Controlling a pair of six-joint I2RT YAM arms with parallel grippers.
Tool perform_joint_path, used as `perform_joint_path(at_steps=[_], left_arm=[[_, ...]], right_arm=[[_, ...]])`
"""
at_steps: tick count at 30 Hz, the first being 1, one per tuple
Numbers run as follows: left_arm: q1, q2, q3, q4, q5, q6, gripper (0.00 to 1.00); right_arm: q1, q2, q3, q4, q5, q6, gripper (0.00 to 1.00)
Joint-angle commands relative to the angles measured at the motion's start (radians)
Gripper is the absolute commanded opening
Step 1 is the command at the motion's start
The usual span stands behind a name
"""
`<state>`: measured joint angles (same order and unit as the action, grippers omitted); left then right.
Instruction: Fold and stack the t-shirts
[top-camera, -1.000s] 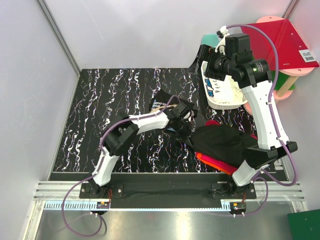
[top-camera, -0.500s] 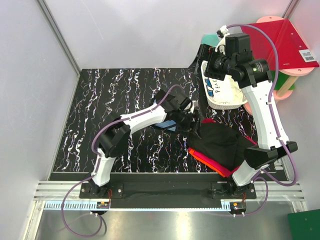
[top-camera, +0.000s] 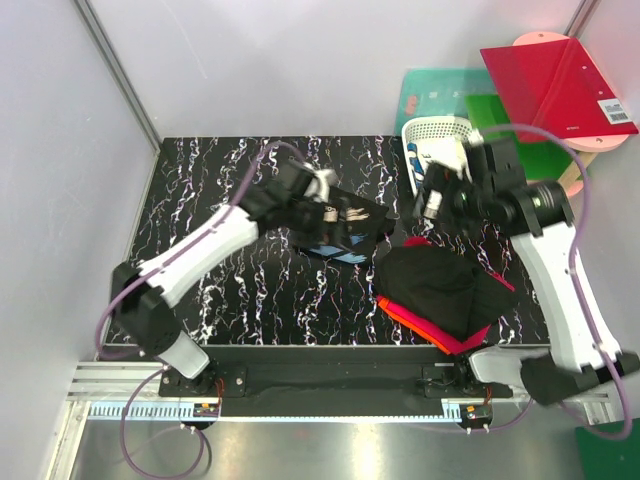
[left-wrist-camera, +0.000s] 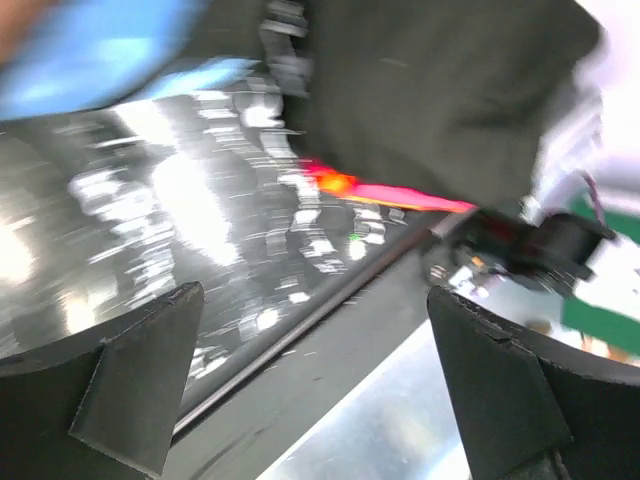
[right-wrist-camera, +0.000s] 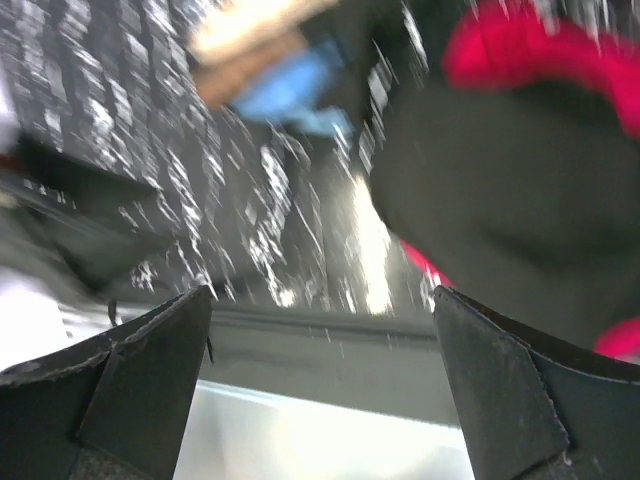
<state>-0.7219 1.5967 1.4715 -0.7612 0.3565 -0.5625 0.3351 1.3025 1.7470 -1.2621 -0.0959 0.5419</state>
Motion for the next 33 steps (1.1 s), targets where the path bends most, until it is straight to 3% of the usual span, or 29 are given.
perform_joint_path(at_steps=[1, 5, 11, 16, 22, 33], left_arm=[[0.11, -0.106, -0.04, -0.14, -0.126, 0.088, 0.99], [0.139, -0.104, -0.01, -0.173, -0.137, 0.111, 0.99], [0.141, -0.046, -0.002, -0.162, -0.091, 0.104, 0.99], [0.141, -0.032, 0.013, -0.158, -0.065, 0.133, 0.99], [0.142, -0.034, 0.006, -0.158, -0.048, 0.142, 0.99], [0.142, -0.018, -0.005, -0.158, -0.022, 0.133, 0.99]], right_arm=[[0.005, -0.17, -0.205, -0.141, 0.058, 0.133, 1.0], [0.005, -0.25, -0.36, -0.235, 0.131, 0.231, 0.99], [0.005, -0.249, -0.464, -0.278, 0.252, 0.306, 1.0], [0.004, -0.178, -0.448, -0.287, 0.483, 0.34, 1.0], [-0.004, -0.024, -0.415, -0.352, 0.651, 0.326, 1.0], [-0.146, -0.011, -0.533, -0.31, 0.604, 0.274, 1.0]])
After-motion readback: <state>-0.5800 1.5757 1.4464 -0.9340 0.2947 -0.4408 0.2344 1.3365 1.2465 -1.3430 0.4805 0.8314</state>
